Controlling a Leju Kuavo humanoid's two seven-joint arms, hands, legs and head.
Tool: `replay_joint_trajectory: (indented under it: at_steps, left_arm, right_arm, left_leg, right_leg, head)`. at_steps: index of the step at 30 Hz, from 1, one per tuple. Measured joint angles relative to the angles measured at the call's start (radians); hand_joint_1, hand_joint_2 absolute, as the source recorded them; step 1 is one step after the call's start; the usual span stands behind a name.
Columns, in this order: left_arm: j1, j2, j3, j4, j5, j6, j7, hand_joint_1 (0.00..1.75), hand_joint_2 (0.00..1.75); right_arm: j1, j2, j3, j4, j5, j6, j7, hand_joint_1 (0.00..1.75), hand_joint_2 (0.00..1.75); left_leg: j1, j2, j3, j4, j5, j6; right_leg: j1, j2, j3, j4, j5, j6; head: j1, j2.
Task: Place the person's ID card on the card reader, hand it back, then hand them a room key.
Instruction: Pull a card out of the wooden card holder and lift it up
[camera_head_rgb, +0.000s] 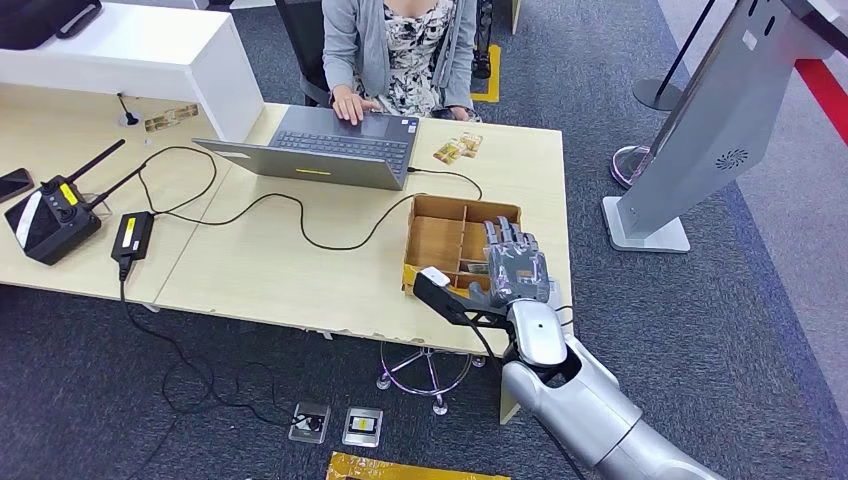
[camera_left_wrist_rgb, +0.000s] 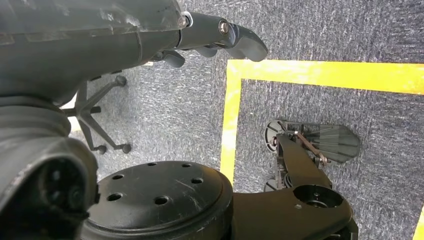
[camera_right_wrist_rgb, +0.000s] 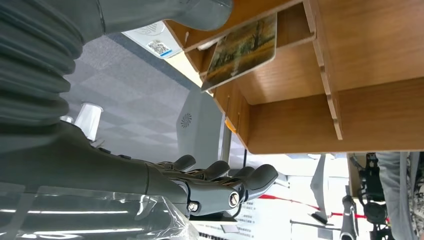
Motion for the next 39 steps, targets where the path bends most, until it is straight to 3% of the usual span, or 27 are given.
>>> replay_joint_trajectory:
  at_steps: [39]
  left_arm:
    - [0.0,0.0,0.0,0.0,-0.02,-0.012,0.002,0.0,0.0]
  right_arm:
    - [0.016,0.021,0.001,0.075,-0.005,-0.02,-0.02,0.0,1.75]
  left_leg:
    - [0.0,0.0,0.0,0.0,0.0,0.0]
  right_leg:
    - [0.0,0.0,0.0,0.0,0.0,0.0]
  head:
    - [0.0,0.0]
